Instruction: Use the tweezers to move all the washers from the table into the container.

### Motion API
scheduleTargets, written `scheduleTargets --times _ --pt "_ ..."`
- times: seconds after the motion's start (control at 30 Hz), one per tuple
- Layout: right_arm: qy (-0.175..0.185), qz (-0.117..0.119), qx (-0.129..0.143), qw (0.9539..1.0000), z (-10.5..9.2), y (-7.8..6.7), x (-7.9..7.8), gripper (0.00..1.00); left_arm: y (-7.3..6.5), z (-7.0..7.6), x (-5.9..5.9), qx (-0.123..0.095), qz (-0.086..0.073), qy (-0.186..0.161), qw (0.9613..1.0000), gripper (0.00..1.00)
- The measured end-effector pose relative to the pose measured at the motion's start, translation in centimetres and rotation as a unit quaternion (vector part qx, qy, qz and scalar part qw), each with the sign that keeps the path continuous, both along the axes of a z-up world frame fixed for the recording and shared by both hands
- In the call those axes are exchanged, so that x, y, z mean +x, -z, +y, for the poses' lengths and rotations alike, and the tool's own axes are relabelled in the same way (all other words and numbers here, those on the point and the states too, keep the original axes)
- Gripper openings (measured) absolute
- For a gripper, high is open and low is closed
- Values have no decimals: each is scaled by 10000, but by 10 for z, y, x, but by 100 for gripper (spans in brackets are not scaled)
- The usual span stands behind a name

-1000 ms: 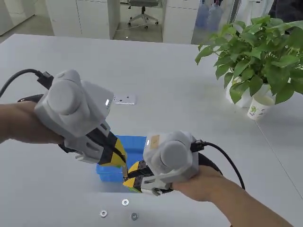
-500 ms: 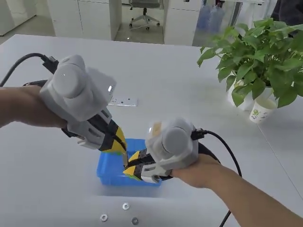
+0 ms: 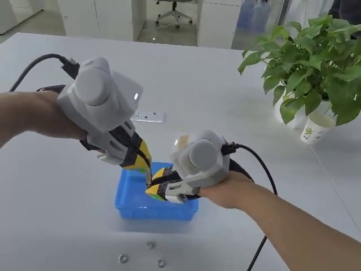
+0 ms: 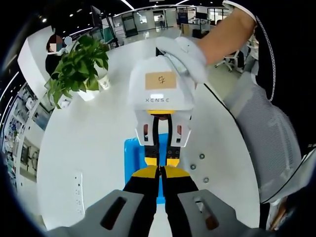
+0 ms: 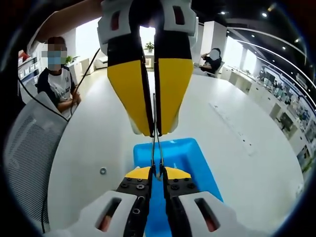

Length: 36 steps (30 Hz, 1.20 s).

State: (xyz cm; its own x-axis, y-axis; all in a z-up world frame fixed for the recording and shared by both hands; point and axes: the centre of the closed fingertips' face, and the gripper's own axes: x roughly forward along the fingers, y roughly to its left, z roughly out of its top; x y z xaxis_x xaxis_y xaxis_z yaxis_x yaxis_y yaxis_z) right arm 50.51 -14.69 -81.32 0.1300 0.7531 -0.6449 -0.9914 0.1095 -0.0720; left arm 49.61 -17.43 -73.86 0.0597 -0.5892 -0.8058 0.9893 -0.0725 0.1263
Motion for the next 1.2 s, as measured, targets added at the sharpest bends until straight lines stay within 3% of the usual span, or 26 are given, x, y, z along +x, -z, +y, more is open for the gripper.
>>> scheduleTargets --times 0.6,1.2 --pt "-59 205 -205 9996 9 31 19 11 31 6 20 75 72 -266 9996 6" --pt "-32 294 -412 9987 0 51 21 11 48 2 20 69 191 -348 9992 6"
